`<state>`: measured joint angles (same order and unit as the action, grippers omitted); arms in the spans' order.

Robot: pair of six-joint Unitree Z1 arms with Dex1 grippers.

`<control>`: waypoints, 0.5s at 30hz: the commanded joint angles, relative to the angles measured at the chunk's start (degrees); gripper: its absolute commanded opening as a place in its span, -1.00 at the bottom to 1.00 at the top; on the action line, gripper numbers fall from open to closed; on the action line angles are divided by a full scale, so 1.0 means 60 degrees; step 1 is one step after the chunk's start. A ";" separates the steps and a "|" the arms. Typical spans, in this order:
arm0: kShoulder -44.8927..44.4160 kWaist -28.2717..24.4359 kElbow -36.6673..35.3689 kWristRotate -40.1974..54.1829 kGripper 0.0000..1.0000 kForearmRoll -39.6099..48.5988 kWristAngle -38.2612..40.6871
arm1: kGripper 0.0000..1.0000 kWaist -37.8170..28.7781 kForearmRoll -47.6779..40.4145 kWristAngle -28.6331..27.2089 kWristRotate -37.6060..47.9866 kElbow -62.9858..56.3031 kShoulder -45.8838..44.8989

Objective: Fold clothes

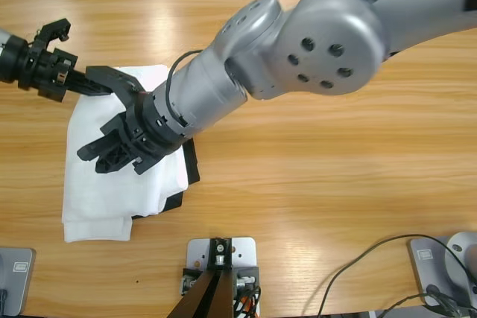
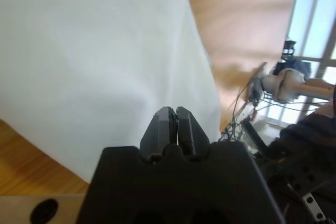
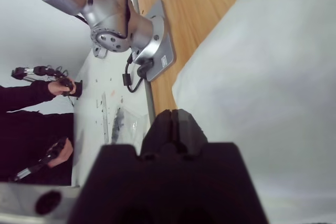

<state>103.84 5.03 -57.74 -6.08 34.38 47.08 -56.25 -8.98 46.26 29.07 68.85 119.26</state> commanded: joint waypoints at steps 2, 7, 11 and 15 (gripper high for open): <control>0.1371 -0.0281 0.0350 0.0632 -1.00 -0.0409 0.0728 | -1.00 0.0094 -0.0572 0.0414 0.0121 -0.0433 0.1191; 0.1687 -0.0281 0.0303 0.0659 -1.00 -0.0485 0.0473 | -1.00 0.0580 -0.1064 0.0361 0.0107 -0.0861 0.1519; 0.1951 -0.0436 0.0596 0.0533 -1.00 -0.0471 -0.0339 | -1.00 0.0674 -0.1126 0.0306 0.0110 -0.1049 0.1833; 0.2229 -0.0911 0.0948 0.0627 -1.00 -0.0485 -0.0611 | -1.00 0.0674 -0.1126 0.0241 0.0121 -0.1283 0.1967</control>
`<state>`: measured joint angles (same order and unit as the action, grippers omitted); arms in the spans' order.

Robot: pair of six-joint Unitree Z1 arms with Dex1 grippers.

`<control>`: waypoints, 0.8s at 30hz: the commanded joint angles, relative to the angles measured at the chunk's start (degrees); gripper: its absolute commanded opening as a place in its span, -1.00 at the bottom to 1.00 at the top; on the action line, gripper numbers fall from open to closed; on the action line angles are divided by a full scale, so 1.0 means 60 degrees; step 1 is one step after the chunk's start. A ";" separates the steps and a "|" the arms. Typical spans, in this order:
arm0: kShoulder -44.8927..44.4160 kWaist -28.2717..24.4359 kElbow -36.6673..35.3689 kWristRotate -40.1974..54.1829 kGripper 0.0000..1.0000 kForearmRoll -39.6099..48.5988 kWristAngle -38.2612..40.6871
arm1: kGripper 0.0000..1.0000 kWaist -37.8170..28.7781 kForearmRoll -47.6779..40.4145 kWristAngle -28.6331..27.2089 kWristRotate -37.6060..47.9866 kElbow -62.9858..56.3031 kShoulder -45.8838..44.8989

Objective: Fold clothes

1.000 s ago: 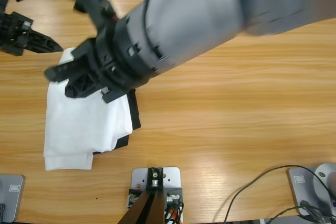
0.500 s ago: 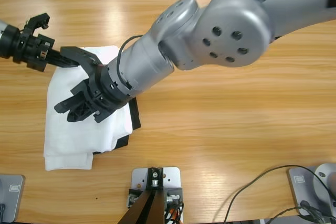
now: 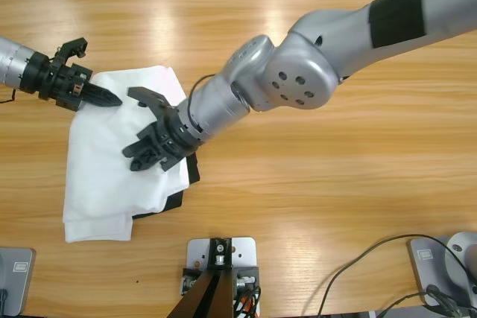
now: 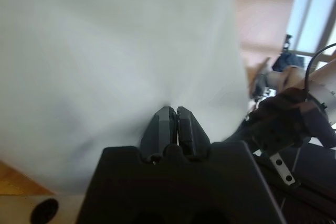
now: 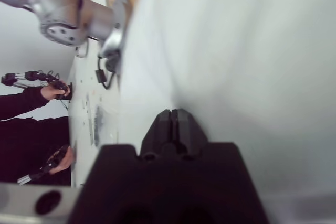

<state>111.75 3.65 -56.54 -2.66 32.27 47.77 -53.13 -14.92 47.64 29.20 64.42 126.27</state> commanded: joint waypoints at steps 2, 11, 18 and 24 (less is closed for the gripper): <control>0.0989 -0.0726 0.0749 0.0106 -1.00 -0.0228 -0.0740 | -1.00 0.0154 -0.0135 -0.0006 0.0098 -0.0596 0.0858; 0.0436 -0.0506 0.0512 0.0079 -1.00 -0.0322 -0.0743 | -1.00 0.0154 -0.0164 -0.0147 0.0098 -0.0763 0.0614; -0.2614 -0.0249 -0.1029 -0.0841 -1.00 -0.0123 -0.0877 | -1.00 0.0181 0.0855 -0.0680 0.0037 -0.0573 -0.1360; -0.4196 0.0630 -0.0839 -0.1069 -1.00 0.1146 -0.1288 | -1.00 0.0225 0.2285 -0.0838 -0.0121 0.0977 -0.1958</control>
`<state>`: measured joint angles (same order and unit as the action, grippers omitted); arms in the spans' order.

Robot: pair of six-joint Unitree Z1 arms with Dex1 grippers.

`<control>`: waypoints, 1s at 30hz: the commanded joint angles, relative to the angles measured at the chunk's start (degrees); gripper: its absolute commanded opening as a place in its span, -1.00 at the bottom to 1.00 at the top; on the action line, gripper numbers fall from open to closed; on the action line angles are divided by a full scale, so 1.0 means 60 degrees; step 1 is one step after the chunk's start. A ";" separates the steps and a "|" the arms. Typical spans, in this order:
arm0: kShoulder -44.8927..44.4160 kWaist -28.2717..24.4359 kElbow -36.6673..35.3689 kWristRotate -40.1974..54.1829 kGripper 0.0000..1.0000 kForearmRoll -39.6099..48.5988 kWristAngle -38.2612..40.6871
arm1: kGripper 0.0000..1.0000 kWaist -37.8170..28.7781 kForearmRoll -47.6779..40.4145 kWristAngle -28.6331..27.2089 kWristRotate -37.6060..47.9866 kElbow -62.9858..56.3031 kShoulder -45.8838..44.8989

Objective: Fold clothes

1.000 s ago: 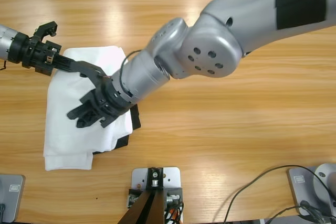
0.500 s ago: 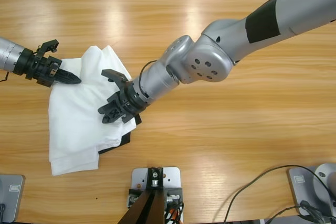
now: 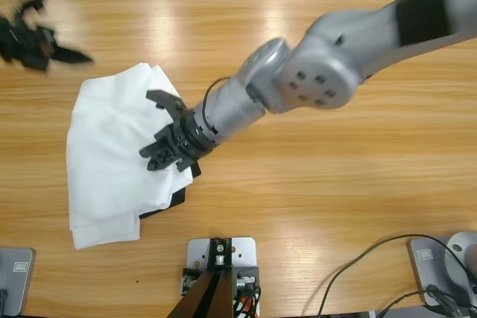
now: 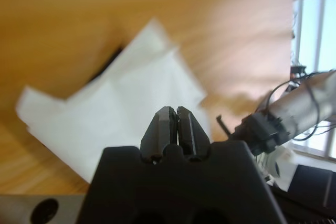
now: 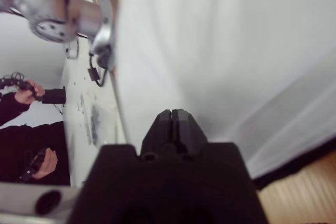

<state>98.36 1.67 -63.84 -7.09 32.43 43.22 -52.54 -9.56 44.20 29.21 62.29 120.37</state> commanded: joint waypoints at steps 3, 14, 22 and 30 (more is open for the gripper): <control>-0.3210 0.0981 0.2984 -0.0467 -1.00 0.0334 -0.0583 | -1.00 0.0500 0.1377 0.0423 -0.0240 0.1896 -0.0315; -0.3949 0.1784 0.5193 -0.1803 -1.00 -0.1559 -0.0682 | -1.00 0.1725 0.2215 0.1818 -0.0313 0.4920 0.2474; -0.2455 0.3014 0.6418 -0.3312 -1.00 -0.3990 -0.0876 | -1.00 0.1710 0.2405 0.2084 -0.0339 0.5274 0.3230; -0.1412 0.3120 0.7469 -0.3450 -1.00 -0.5812 -0.0802 | -1.00 0.1710 0.2722 0.2125 -0.0357 0.5828 0.3658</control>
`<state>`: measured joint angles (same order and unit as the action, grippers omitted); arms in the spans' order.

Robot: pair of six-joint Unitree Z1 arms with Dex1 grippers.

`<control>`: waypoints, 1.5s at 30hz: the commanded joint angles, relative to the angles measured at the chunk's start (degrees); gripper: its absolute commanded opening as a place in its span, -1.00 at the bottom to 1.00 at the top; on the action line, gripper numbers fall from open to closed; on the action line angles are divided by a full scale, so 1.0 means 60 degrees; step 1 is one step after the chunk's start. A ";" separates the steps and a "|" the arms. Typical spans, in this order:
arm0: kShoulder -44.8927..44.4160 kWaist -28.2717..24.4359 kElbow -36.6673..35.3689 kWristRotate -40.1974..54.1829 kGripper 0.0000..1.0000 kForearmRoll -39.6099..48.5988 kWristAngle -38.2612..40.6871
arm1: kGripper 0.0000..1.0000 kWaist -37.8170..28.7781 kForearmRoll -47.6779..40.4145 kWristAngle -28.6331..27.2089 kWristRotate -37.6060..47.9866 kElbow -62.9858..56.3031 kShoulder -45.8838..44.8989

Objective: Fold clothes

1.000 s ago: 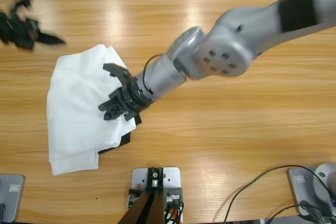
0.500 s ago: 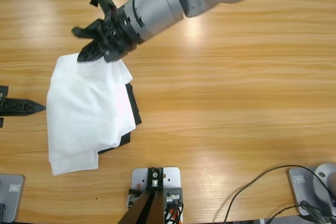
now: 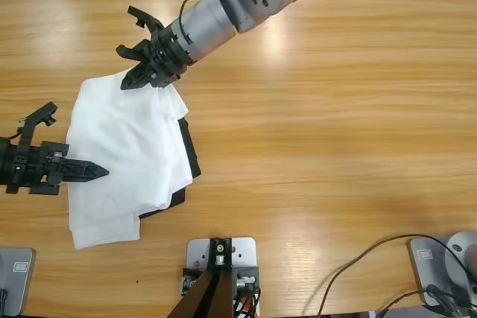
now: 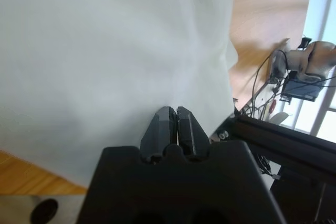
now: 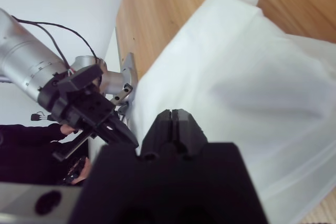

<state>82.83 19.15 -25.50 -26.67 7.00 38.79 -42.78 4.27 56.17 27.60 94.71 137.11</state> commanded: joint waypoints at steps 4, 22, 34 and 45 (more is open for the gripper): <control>0.1778 0.0206 0.1188 -0.0227 -1.00 -0.2233 0.0010 | -1.00 0.0089 0.0911 -0.0107 -0.0088 0.0627 0.1098; 0.1599 0.0230 0.1329 -0.0438 -1.00 -0.2690 0.0230 | -1.00 0.1009 0.4254 -0.1622 -0.0129 0.4462 0.2645; -0.3048 0.0347 -0.1964 -0.0456 -1.00 0.1576 -0.0631 | -1.00 0.1721 0.7544 -0.2416 -0.2872 0.4852 -0.1717; -0.0273 -0.2606 -0.0796 0.0578 -1.00 0.0606 -0.0066 | -1.00 -0.0998 0.1916 -0.0441 -0.2283 -0.2792 -0.2749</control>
<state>68.94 13.34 -35.15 -28.27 17.02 33.58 -42.53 31.48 48.39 9.55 94.53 120.32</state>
